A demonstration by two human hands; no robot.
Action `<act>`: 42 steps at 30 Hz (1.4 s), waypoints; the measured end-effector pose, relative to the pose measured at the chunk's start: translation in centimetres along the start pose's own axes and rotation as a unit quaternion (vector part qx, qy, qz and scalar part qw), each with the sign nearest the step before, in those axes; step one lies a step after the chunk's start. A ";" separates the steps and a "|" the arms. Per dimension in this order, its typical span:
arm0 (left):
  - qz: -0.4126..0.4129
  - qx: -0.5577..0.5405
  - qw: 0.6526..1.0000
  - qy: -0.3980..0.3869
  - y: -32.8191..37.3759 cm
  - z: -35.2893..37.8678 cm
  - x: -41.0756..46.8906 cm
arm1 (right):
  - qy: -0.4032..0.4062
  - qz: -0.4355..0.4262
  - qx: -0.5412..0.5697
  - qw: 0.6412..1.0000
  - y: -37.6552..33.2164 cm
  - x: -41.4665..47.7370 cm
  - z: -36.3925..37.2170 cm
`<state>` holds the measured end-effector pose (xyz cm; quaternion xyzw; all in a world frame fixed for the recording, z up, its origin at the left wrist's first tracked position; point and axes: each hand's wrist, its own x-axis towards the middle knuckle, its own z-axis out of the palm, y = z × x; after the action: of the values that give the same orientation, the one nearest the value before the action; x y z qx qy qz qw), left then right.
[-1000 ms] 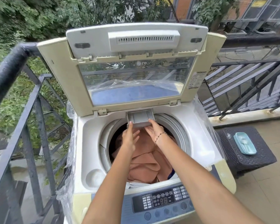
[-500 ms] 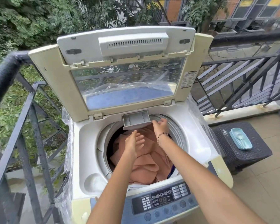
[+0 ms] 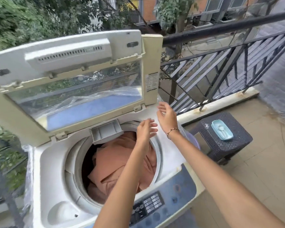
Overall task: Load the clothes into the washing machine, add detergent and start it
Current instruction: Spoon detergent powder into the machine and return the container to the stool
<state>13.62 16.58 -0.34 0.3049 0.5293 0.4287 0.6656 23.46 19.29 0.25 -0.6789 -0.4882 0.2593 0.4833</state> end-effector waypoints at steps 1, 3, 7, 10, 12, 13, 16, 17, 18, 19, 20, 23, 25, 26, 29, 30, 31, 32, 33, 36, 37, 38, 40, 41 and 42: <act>0.006 0.010 1.000 -0.022 -0.2 1.7 0.3 | 0.007 0.001 0.006 1.000 0.8 1.1 -1.7; 0.019 0.024 0.999 -0.044 -0.7 5.1 1.3 | 0.027 0.009 0.014 0.999 3.0 3.5 -4.9; 0.019 0.027 0.998 -0.058 -2.6 13.5 3.4 | 0.056 0.060 0.004 0.997 9.8 8.3 -11.6; -0.010 0.034 0.997 -0.062 -5.1 20.3 6.1 | 0.059 0.105 -0.025 0.992 15.4 11.5 -16.6; -0.045 0.049 0.997 -0.050 -7.2 23.9 7.9 | 0.055 0.135 -0.056 0.988 18.9 12.8 -19.6; -0.067 0.058 0.995 -0.045 -8.5 25.8 9.0 | 0.050 0.153 -0.068 0.985 20.9 13.6 -21.2; -0.127 0.092 0.987 -0.041 -12.5 30.8 12.2 | 0.045 0.206 -0.082 0.974 26.5 15.5 -25.0; -0.137 0.101 0.984 -0.044 -13.7 31.6 13.0 | 0.051 0.213 -0.089 0.972 27.8 15.7 -25.7; -0.145 0.114 0.982 -0.052 -14.8 32.3 13.7 | 0.054 0.225 -0.096 0.968 29.3 15.9 -26.4; -0.149 0.125 0.980 -0.052 -16.3 33.4 14.7 | 0.057 0.244 -0.096 0.963 31.1 16.4 -27.2; -0.156 0.145 0.976 -0.050 -17.8 34.4 15.6 | 0.058 0.267 -0.091 0.958 32.9 17.0 -27.9; -0.189 0.193 0.962 -0.030 -22.5 36.0 17.9 | 0.049 0.313 -0.095 0.944 37.5 17.9 -28.9; -0.206 0.237 0.949 -0.027 -25.7 37.0 19.8 | 0.037 0.323 -0.110 0.939 39.8 18.3 -29.3; -0.218 0.260 0.940 -0.029 -27.1 37.2 20.6 | 0.028 0.324 -0.126 0.937 40.8 18.4 -29.5; -0.235 0.298 0.925 -0.026 -30.7 38.1 22.6 | -0.005 0.326 -0.173 0.929 43.3 18.5 -29.6; -0.240 0.313 0.919 -0.023 -31.2 38.6 23.0 | -0.011 0.330 -0.176 0.927 44.2 18.6 -29.5; -0.246 0.332 0.910 -0.024 -32.6 38.8 23.8 | -0.016 0.333 -0.177 0.926 45.0 18.8 -29.4; -0.247 0.350 0.903 -0.027 -32.9 39.2 24.1 | -0.021 0.334 -0.177 0.926 45.6 18.8 -29.2; -0.250 0.363 0.897 -0.030 -33.6 39.6 24.6 | -0.027 0.337 -0.180 0.924 46.2 19.0 -29.1; -0.244 0.388 0.888 -0.041 -33.7 41.3 25.7 | -0.053 0.341 -0.200 0.917 47.7 19.3 -29.0; -0.241 0.401 0.883 -0.046 -33.7 41.6 26.1 | -0.061 0.340 -0.204 0.916 48.0 19.3 -29.1; -0.240 0.412 0.877 -0.051 -33.7 42.1 26.4 | -0.067 0.338 -0.207 0.916 48.4 19.3 -29.1; -0.242 0.429 0.868 -0.062 -34.3 42.7 27.1 | -0.071 0.333 -0.217 0.915 49.0 19.4 -29.0; -0.241 0.439 0.863 -0.068 -34.5 42.8 27.4 | -0.073 0.331 -0.223 0.914 49.2 19.4 -29.0; -0.239 0.451 0.857 -0.072 -34.8 42.9 27.5 | -0.076 0.329 -0.228 0.913 49.4 19.5 -29.0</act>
<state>65.66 27.72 -31.55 0.4656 0.6719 -0.0520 0.5736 75.30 22.59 -30.77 -0.8710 -0.3184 0.3363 0.1640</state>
